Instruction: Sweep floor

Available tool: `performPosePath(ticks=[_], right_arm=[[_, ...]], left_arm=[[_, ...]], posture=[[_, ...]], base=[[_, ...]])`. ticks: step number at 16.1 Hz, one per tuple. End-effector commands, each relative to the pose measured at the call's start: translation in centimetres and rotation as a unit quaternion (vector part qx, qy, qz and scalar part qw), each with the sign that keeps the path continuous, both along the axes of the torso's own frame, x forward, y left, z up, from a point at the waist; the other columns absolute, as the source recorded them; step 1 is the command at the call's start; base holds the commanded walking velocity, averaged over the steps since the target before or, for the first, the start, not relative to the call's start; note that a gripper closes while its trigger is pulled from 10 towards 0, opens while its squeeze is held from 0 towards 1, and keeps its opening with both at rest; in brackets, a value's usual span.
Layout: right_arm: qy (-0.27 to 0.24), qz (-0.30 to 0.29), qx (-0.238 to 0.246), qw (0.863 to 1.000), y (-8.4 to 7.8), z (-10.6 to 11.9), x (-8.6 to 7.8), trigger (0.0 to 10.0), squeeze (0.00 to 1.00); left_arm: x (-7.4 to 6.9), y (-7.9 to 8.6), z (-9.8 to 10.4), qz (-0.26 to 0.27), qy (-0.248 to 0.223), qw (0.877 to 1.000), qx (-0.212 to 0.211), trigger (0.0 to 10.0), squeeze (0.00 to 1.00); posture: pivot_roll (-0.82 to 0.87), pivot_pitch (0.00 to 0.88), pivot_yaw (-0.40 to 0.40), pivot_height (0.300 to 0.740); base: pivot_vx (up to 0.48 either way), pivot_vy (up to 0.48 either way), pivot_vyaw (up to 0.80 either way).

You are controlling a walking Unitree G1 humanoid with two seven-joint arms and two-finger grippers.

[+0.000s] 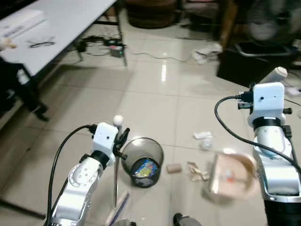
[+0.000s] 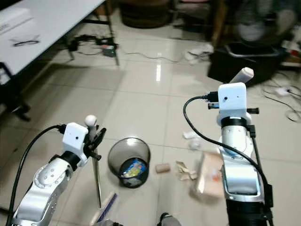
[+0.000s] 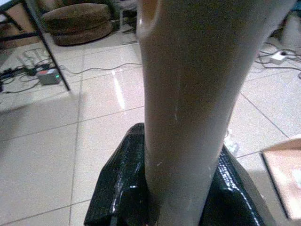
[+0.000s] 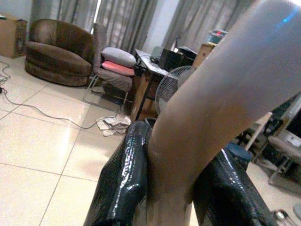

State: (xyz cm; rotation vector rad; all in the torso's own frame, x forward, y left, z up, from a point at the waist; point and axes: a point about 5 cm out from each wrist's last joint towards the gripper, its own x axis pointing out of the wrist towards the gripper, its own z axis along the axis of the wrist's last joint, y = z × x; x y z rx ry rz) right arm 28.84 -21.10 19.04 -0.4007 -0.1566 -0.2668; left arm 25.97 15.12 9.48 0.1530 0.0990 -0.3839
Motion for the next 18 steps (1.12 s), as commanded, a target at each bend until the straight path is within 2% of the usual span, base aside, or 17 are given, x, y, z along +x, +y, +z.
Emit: performPosePath(ticks=[1,3,5,7,9,13,18], right_arm=[[-0.010,0.034,0.027,0.999,0.7,0.6,-0.2,10.0,0.00],[-0.003,0.075,0.064,0.995,1.7,0.1,-0.4,10.0,0.00],[-0.001,0.090,0.093,0.992,3.0,-0.3,-0.4,10.0,0.00],[-0.002,0.100,0.104,0.990,3.6,-0.4,-0.4,10.0,0.00],[-0.004,0.102,0.106,0.989,3.7,-0.4,-0.4,10.0,0.00],[0.003,0.097,0.087,0.991,3.5,-0.8,-0.4,10.0,0.00],[0.009,0.099,0.092,0.991,3.5,-1.0,-0.5,10.0,0.00]], left_arm=[[-0.2,0.2,0.8,-0.007,-0.016,1.000,-0.004,10.0,0.00],[-0.2,0.0,0.8,-0.015,-0.016,1.000,-0.012,10.0,0.00],[0.0,0.0,1.0,0.000,-0.023,1.000,-0.019,10.0,0.00],[0.2,-0.2,1.2,-0.001,-0.034,0.999,-0.001,10.0,0.00],[0.5,-0.4,1.4,0.003,-0.037,0.999,0.001,10.0,0.00],[0.7,-0.6,1.5,0.003,-0.042,0.999,0.007,10.0,0.00],[0.9,-0.6,1.7,0.005,-0.047,0.999,0.011,10.0,0.00]], posture=[[-0.03,0.040,0.055,0.740],[-0.03,0.041,0.055,0.740],[-0.03,0.047,0.055,0.740],[-0.03,0.051,0.054,0.740],[-0.03,0.056,0.054,0.740],[-0.03,0.059,0.055,0.740],[-0.03,0.057,0.057,0.740]], base=[[0.000,0.000,-0.80],[0.000,0.000,-0.80],[0.000,0.000,-0.80],[0.000,0.000,-0.80],[0.000,-0.240,-0.68],[0.000,-0.480,0.00],[0.000,-0.480,0.00]])
